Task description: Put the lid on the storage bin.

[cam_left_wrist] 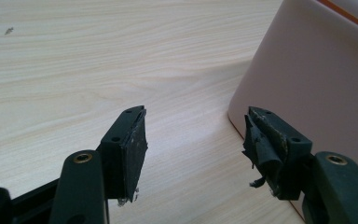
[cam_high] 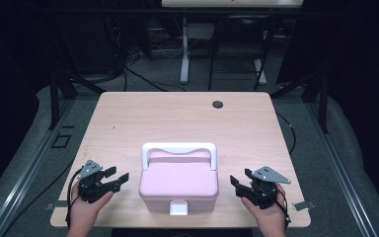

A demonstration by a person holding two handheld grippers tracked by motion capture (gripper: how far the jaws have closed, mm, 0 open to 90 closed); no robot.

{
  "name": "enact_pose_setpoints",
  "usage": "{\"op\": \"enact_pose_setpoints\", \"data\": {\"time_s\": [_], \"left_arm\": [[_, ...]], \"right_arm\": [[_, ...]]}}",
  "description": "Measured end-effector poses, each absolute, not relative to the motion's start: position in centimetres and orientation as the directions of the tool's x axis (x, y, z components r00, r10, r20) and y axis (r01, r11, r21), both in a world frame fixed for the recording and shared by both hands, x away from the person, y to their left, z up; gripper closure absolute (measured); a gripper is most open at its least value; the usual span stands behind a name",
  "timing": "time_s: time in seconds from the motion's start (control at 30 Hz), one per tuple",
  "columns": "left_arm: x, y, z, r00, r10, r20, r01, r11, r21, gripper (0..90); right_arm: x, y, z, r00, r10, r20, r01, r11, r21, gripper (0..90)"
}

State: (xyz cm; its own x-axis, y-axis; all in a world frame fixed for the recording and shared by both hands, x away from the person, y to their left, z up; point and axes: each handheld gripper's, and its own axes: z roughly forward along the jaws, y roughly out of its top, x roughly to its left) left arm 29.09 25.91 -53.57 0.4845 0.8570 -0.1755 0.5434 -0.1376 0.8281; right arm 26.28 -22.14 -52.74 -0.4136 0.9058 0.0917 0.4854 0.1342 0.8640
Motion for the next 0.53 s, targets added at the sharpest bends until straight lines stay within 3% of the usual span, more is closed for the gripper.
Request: {"op": "enact_pose_setpoints", "data": {"time_s": [0.53], "left_arm": [[29.22, 25.64, -54.15, 0.493, 0.851, -0.182, 0.548, -0.141, 0.824, 39.0]], "right_arm": [[26.61, -22.21, -53.58, -0.407, 0.907, 0.105, 0.506, 0.128, 0.853, 38.8]]}}
